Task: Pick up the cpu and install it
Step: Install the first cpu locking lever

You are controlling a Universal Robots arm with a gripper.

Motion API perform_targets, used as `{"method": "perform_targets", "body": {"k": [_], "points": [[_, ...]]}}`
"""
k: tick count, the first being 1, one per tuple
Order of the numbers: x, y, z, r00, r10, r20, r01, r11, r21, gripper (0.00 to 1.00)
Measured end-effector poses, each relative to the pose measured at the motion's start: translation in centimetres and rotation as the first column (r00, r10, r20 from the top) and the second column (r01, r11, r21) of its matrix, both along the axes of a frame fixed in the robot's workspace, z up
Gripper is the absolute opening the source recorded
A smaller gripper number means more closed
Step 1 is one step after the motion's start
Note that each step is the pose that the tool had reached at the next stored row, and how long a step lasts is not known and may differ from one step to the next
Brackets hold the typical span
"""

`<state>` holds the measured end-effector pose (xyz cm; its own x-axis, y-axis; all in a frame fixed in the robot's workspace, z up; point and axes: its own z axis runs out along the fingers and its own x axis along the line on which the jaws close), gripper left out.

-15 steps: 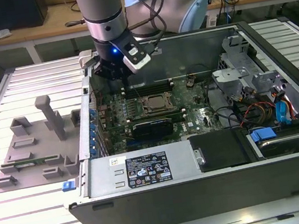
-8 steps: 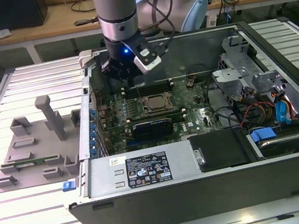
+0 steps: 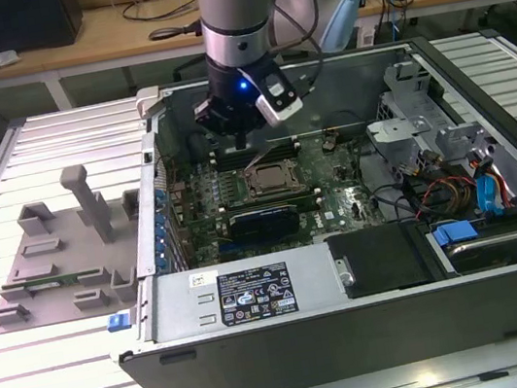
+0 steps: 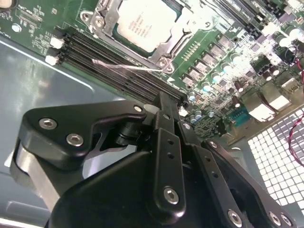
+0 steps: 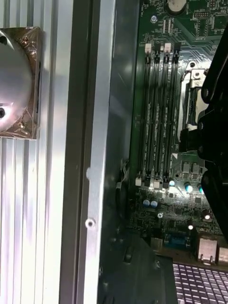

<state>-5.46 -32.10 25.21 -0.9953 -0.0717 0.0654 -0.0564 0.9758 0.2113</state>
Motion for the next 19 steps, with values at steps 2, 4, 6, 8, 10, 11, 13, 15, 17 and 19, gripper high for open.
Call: {"method": "perform_targets", "body": {"k": [2, 4, 6, 8, 10, 11, 13, 15, 17, 19], "points": [[0.0, 0.0, 0.0, 1.0, 0.0, -0.0003, 0.0, 1.0, 0.0, 0.11], [0.01, 0.0, 0.0, 1.0, 0.0, -0.0004, 0.0, 1.0, 0.0, 0.11], [0.02, 0.01, -0.11, 1.0, 0.0, 0.001, 0.0, 1.0, 0.0069, 0.11], [0.02, -0.02, -0.23, 1.0, 0.0, 0.0087, 0.0, 1.0, 0.0083, 0.11], [0.02, -0.04, -0.29, 0.9997, 0.0, 0.0235, 0.0, 1.0, 0.0083, 0.11], [0.02, -0.07, -0.31, 0.9992, 0.0, 0.039, -0.001, 1.0, 0.0084, 0.11], [0.01, -0.12, -0.34, 0.9981, 0.001, 0.0609, -0.002, 1.0, 0.0085, 0.11], [0.02, -0.2, -0.36, 0.9968, 0.002, 0.08, -0.003, 1.0, 0.0083, 0.11], [0.02, -0.31, -0.39, 0.9949, 0.003, 0.1011, -0.004, 1.0, 0.0083, 0.11], [0.02, -0.51, -0.41, 0.9907, 0.005, 0.1361, -0.006, 0.9999, 0.0082, 0.11]]}}
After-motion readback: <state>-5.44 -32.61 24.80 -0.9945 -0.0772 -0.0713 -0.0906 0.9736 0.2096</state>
